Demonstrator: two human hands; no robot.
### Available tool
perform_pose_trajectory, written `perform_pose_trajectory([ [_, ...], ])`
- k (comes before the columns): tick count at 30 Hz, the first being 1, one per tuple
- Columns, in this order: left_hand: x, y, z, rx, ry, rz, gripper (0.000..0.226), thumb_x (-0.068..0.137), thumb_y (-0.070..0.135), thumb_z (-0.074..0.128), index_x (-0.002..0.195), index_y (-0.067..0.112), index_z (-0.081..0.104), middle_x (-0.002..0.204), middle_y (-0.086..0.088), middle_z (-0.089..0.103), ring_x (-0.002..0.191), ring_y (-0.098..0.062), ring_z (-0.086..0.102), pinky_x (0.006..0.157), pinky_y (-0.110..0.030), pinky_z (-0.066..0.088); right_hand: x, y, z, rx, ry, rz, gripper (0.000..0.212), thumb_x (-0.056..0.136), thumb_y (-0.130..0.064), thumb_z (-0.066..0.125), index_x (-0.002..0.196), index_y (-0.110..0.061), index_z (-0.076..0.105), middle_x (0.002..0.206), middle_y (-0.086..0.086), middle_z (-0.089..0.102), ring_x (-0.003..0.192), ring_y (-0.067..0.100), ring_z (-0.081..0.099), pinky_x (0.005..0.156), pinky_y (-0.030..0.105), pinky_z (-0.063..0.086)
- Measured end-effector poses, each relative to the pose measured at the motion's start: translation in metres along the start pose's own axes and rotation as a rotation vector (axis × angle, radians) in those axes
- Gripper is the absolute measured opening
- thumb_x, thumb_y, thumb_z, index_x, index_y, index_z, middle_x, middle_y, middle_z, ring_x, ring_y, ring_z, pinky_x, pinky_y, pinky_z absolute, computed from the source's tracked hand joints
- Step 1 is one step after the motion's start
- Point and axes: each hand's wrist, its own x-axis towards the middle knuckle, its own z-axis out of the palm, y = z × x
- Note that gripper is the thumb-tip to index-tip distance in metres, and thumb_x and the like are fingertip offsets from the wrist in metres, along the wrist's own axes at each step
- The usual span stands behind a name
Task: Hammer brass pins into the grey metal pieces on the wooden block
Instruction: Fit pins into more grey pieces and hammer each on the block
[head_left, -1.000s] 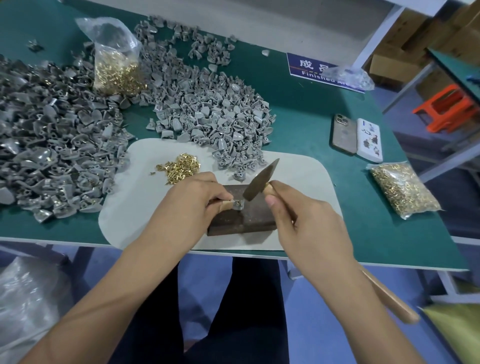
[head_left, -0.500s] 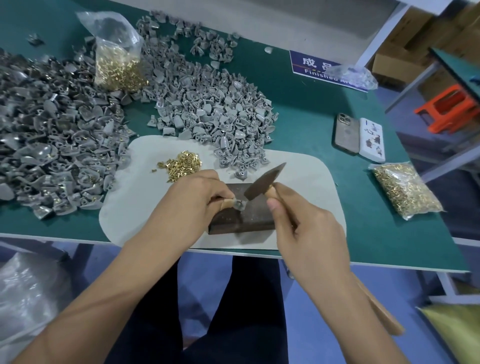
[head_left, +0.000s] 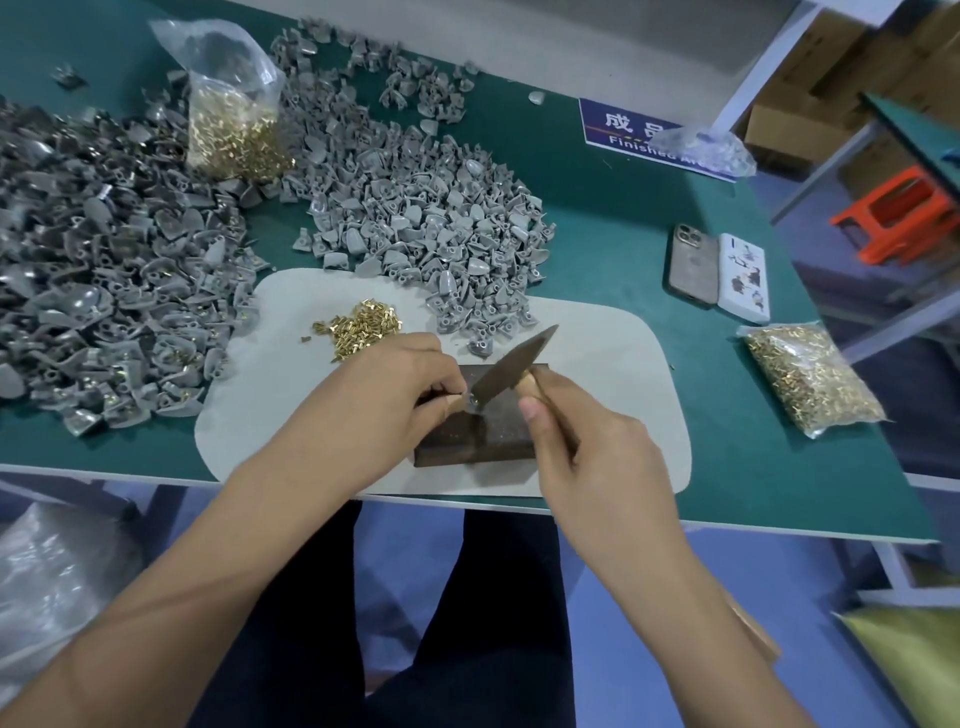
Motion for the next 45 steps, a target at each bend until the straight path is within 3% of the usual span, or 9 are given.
perform_pose_trajectory([
  [4, 0.0, 0.0, 0.0, -0.026, 0.01, 0.002, 0.001, 0.088, 0.02, 0.076, 0.088, 0.02, 0.076, 0.08, 0.011, 0.055, 0.077, -0.008, 0.052, 0.071, -0.022, 0.042, 0.001, 0.005, -0.004, 0.076, 0.109, -0.004, 0.036, 0.1, -0.058, 0.038, 0.131, -0.044, 0.053, 0.092, -0.016, 0.073, 0.079, 0.015, 0.066, 0.068, 0.035, 0.054],
  [8, 0.001, -0.002, 0.0, -0.036, 0.014, 0.003, 0.003, 0.087, 0.022, 0.078, 0.089, 0.019, 0.077, 0.081, 0.01, 0.058, 0.076, -0.009, 0.054, 0.072, -0.027, 0.046, -0.001, 0.001, -0.002, -0.032, 0.001, -0.028, 0.036, 0.1, -0.058, 0.037, 0.13, -0.045, 0.052, 0.084, -0.011, 0.071, 0.078, 0.023, 0.064, 0.061, 0.033, 0.048],
  [16, 0.001, -0.002, -0.001, -0.039, 0.015, 0.001, 0.004, 0.085, 0.019, 0.079, 0.089, 0.019, 0.078, 0.078, 0.012, 0.058, 0.076, -0.006, 0.055, 0.072, -0.029, 0.048, 0.0, -0.003, -0.005, -0.06, -0.008, -0.052, 0.038, 0.098, -0.06, 0.036, 0.132, -0.049, 0.047, 0.096, -0.016, 0.075, 0.088, 0.02, 0.068, 0.068, 0.035, 0.055],
  [19, 0.002, -0.001, -0.001, -0.049, 0.024, 0.003, 0.002, 0.085, 0.018, 0.08, 0.086, 0.019, 0.078, 0.076, 0.013, 0.057, 0.074, -0.001, 0.052, 0.07, -0.025, 0.045, 0.002, -0.002, -0.006, 0.027, 0.125, -0.024, 0.034, 0.1, -0.055, 0.042, 0.131, -0.044, 0.053, 0.098, -0.015, 0.075, 0.087, 0.017, 0.068, 0.068, 0.034, 0.055],
  [22, 0.001, 0.0, -0.001, -0.038, 0.025, -0.004, 0.003, 0.085, 0.019, 0.08, 0.088, 0.018, 0.079, 0.077, 0.011, 0.059, 0.075, -0.008, 0.054, 0.072, -0.028, 0.046, -0.001, -0.007, -0.005, -0.017, -0.01, -0.022, 0.037, 0.099, -0.057, 0.039, 0.133, -0.048, 0.05, 0.103, -0.016, 0.075, 0.092, 0.021, 0.069, 0.072, 0.037, 0.056],
  [28, 0.003, 0.001, -0.002, -0.033, 0.009, -0.001, 0.003, 0.085, 0.019, 0.079, 0.089, 0.018, 0.079, 0.077, 0.01, 0.058, 0.076, -0.01, 0.054, 0.072, -0.027, 0.045, 0.0, -0.005, -0.004, 0.041, 0.072, -0.016, 0.034, 0.1, -0.055, 0.041, 0.131, -0.045, 0.051, 0.102, -0.014, 0.076, 0.09, 0.018, 0.069, 0.071, 0.036, 0.056],
  [32, 0.001, 0.001, -0.002, -0.034, 0.012, 0.002, 0.005, 0.086, 0.022, 0.078, 0.089, 0.018, 0.079, 0.077, 0.008, 0.06, 0.075, -0.011, 0.056, 0.071, -0.026, 0.045, 0.005, 0.006, -0.008, -0.057, 0.035, 0.002, 0.035, 0.097, -0.062, 0.038, 0.131, -0.055, 0.045, 0.097, -0.018, 0.073, 0.092, 0.014, 0.057, 0.064, 0.029, 0.043],
  [40, -0.002, 0.0, 0.0, -0.085, 0.044, -0.006, 0.002, 0.084, 0.02, 0.08, 0.086, 0.02, 0.079, 0.077, 0.007, 0.06, 0.075, -0.009, 0.056, 0.072, -0.036, 0.049, 0.037, 0.058, 0.007, -0.261, 0.107, 0.356, 0.05, 0.099, -0.013, 0.048, 0.142, -0.037, 0.053, 0.109, 0.007, 0.06, 0.098, 0.036, 0.058, 0.071, 0.038, 0.04],
  [45, -0.001, -0.003, 0.001, -0.095, 0.032, -0.005, 0.002, 0.086, 0.025, 0.078, 0.087, 0.024, 0.078, 0.078, 0.009, 0.059, 0.077, -0.007, 0.055, 0.073, -0.036, 0.049, 0.035, 0.061, 0.022, -0.443, 0.098, 0.354, 0.046, 0.099, -0.018, 0.054, 0.141, -0.036, 0.059, 0.126, 0.0, 0.066, 0.115, 0.032, 0.048, 0.089, 0.042, 0.033],
])
